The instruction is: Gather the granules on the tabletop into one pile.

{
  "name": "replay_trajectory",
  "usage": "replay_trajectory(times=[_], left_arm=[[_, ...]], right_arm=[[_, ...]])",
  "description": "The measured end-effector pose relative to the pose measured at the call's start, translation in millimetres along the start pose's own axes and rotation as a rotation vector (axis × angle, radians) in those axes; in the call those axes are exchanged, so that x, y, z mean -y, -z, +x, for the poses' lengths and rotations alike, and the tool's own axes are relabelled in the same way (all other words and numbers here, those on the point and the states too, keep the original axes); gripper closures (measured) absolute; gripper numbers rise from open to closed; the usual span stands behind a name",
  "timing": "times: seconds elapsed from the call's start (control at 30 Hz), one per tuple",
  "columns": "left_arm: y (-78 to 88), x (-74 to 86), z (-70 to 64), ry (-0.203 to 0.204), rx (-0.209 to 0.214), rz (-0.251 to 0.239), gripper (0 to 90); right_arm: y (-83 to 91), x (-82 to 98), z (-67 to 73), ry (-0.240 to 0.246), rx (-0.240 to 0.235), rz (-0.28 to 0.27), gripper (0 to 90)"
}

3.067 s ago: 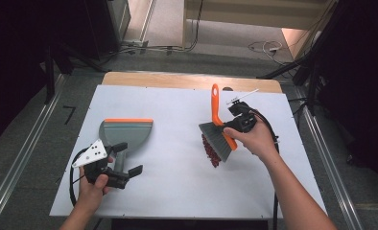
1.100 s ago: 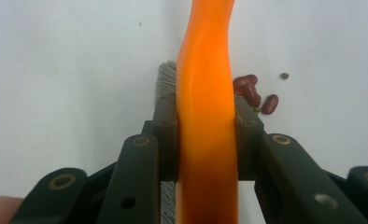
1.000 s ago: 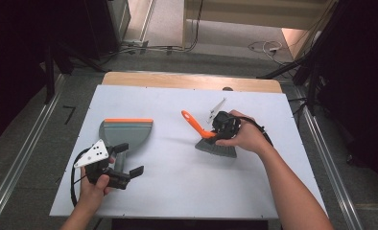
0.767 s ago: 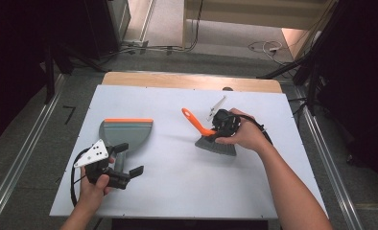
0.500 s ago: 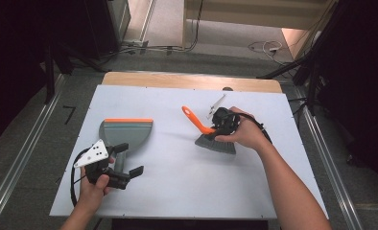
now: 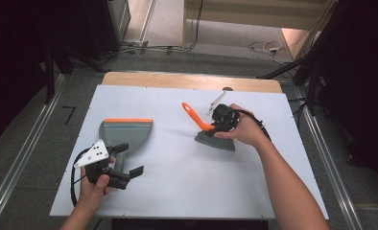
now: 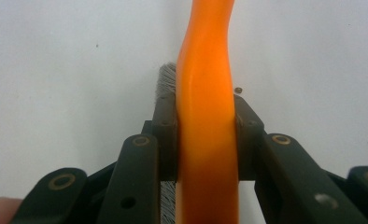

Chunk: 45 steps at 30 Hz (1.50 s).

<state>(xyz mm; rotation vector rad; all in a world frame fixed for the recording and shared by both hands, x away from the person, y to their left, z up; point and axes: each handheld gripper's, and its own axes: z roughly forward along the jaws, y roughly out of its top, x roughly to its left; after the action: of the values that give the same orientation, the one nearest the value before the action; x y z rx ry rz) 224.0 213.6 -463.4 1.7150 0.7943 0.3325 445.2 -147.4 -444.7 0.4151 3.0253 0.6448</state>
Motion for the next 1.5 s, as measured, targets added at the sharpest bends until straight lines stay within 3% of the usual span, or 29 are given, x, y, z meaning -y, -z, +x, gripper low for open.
replay_trajectory(times=[0.2, 0.3, 0.63, 0.97, 1.17, 1.5], left_arm=[[0.1, -0.1, -0.3, 0.001, 0.001, 0.0, 1.1], [0.0, -0.1, -0.3, 0.0, 0.001, 0.0, 1.1], [0.0, -0.1, -0.1, -0.002, 0.0, 0.001, 1.1], [0.8, -0.2, 0.2, -0.001, -0.004, 0.002, 1.1], [0.4, -0.1, 0.4, -0.001, -0.004, 0.0, 1.1], [0.8, -0.4, 0.3, -0.001, -0.004, 0.0, 1.1]], right_arm=[[-0.8, -2.2, -2.3, -0.014, -0.002, 0.002, 67.5], [-1.3, -3.4, -4.6, 0.002, 0.007, -0.003, 67.5], [-2.1, -3.5, -8.7, -0.027, 0.001, -0.014, 67.4], [-1.7, -5.8, -10.7, -0.012, 0.001, -0.02, 67.6], [3.1, -5.2, -7.2, -0.02, -0.021, -0.003, 67.9], [24.9, -5.3, 0.3, -0.034, -0.047, -0.051, 68.3]])
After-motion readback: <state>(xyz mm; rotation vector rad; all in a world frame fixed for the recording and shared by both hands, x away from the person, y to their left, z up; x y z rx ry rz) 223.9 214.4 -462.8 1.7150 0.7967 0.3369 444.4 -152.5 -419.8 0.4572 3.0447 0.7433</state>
